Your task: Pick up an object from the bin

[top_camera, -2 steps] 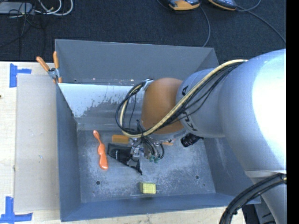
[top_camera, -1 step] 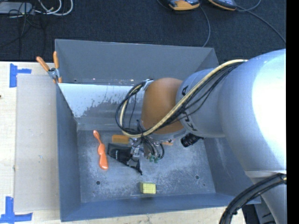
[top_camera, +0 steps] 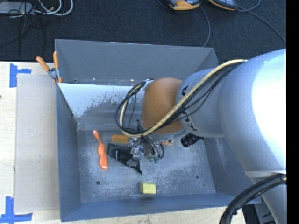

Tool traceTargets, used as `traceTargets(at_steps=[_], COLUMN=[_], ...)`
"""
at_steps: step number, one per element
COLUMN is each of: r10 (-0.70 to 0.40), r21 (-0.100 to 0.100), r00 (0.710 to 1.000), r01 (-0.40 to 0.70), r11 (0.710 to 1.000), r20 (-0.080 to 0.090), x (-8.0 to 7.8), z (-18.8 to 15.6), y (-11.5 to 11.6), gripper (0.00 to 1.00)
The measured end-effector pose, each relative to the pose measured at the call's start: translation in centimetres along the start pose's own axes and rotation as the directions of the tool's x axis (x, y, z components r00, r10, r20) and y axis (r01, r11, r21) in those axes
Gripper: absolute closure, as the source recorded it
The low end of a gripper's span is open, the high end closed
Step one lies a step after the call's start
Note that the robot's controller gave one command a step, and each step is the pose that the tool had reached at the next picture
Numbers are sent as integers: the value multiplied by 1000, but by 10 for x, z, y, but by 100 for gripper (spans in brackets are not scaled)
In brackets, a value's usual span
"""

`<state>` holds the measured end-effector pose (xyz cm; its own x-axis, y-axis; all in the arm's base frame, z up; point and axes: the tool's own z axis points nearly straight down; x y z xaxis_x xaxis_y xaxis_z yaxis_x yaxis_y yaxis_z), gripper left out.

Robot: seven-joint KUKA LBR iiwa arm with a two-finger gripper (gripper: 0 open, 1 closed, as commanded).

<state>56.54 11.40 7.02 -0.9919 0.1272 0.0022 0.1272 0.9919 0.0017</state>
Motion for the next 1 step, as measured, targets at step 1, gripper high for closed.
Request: traceTargets(at_steps=[1], r10=[1], r21=[0], r00=[1000], r01=[-1], r11=[1000], r20=[0], x=[0], z=[0], y=[0], gripper=[100])
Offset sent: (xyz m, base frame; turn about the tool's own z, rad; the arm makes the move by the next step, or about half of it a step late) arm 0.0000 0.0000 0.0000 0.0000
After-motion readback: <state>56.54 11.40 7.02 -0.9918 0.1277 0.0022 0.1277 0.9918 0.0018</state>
